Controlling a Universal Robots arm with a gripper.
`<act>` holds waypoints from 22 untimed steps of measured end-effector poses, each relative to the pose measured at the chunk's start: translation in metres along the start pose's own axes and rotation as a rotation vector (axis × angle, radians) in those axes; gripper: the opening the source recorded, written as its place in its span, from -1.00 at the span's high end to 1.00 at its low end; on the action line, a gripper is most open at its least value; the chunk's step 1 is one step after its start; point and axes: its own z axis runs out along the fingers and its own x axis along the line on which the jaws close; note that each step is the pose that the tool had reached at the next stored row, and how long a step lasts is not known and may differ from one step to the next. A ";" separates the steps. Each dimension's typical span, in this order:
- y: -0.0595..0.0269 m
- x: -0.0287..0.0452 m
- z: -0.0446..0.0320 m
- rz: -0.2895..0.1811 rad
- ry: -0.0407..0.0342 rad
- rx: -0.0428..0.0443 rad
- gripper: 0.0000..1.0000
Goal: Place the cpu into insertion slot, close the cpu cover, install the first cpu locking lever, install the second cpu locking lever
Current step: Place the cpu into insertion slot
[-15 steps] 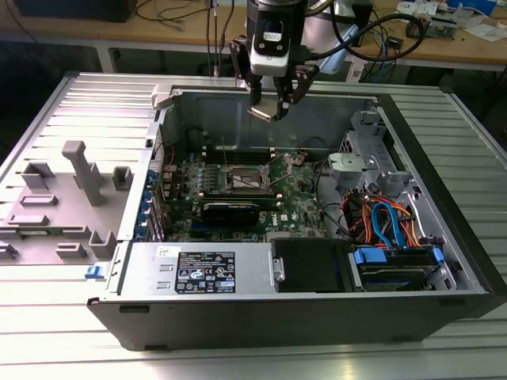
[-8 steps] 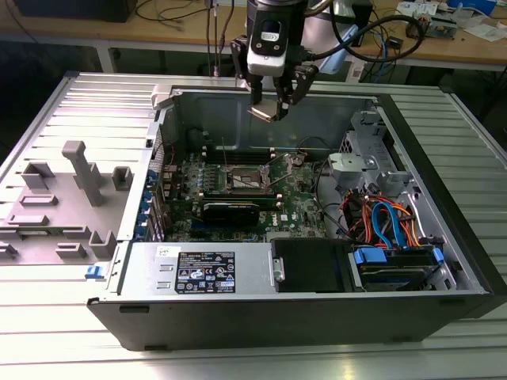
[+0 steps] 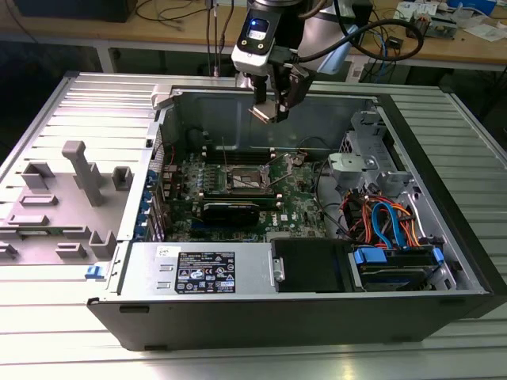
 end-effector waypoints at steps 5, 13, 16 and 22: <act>0.0000 0.0000 0.0000 0.000 0.0000 0.0000 -0.08; 0.0000 0.0000 0.0000 0.004 -0.0003 -0.0001 -0.08; 0.0000 0.0000 0.0000 0.026 -0.0022 -0.0005 -0.08; 0.0000 0.0000 0.0002 0.100 -0.0086 -0.0018 -0.08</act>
